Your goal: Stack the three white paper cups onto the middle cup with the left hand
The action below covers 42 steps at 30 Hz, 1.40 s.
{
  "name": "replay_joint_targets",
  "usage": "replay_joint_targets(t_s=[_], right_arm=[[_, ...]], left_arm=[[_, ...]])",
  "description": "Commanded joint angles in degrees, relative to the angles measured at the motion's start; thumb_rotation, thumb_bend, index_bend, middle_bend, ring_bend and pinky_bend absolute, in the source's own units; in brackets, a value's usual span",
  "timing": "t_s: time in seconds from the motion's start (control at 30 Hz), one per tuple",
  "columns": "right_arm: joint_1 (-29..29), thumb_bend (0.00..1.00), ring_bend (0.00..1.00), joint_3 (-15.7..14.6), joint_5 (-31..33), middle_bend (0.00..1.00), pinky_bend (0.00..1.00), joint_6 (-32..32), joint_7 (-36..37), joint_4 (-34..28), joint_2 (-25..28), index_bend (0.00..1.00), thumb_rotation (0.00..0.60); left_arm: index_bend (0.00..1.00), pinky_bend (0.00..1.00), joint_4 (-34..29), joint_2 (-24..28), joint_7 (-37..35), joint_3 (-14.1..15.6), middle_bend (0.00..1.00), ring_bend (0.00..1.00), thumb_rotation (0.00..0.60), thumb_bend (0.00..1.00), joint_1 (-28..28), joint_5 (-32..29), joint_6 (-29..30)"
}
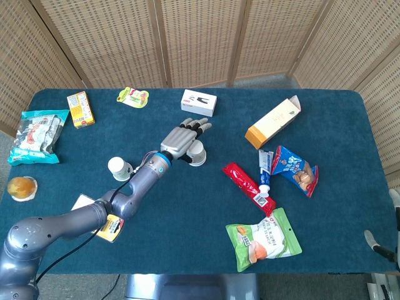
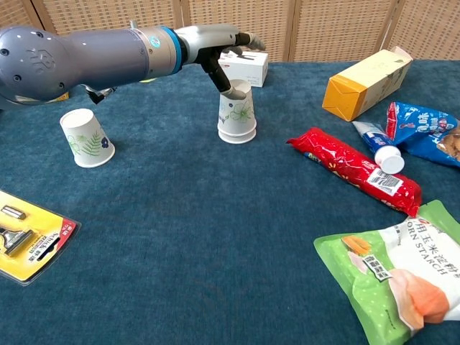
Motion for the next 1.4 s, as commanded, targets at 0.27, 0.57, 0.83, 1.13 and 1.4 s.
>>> replay_joint_targets(t_s=[0.27,0.57,0.83,1.13,1.4], right_arm=[[0.42,0.28,0.00,0.18,0.18,0.08,0.33,-0.79,1.25,0.95,-0.12,0.00,0.589],[2.28,0.28,0.00,0.67,0.15,0.08,0.33,-3.14,1.56,1.99,-1.09,0.00,0.593],[4.55,0.28,0.00,1.19,0.49,0.08,0.33,-5.82,0.20,2.03,-2.34,0.00,0.595],[6.49,0.28,0.00,1.42,0.86,0.08,0.33,-7.98,-1.20,1.87,-3.72,0.00,0.594],[6.55,0.28,0.00,1.09,0.83,0.08,0.33,-7.72,-1.85,1.20,-3.73,0.00,0.596]], left_arm=[[0.00,0.00,-15.05,10.44,4.35,4.12,0.00,0.00,0.600,0.35,4.92,1.45,3.72],[0.00,0.03,-30.99,22.51,11.45,9.35,0.00,0.00,0.600,0.35,12.62,0.65,12.96],[0.00,0.03,-38.91,30.97,11.28,13.30,0.00,0.00,0.600,0.35,20.94,3.25,21.15],[0.03,0.08,-40.96,35.36,8.80,17.30,0.00,0.00,0.600,0.35,28.08,6.98,25.05],[0.03,0.11,-36.27,32.71,6.97,17.20,0.00,0.00,0.600,0.35,28.77,6.15,21.39]])
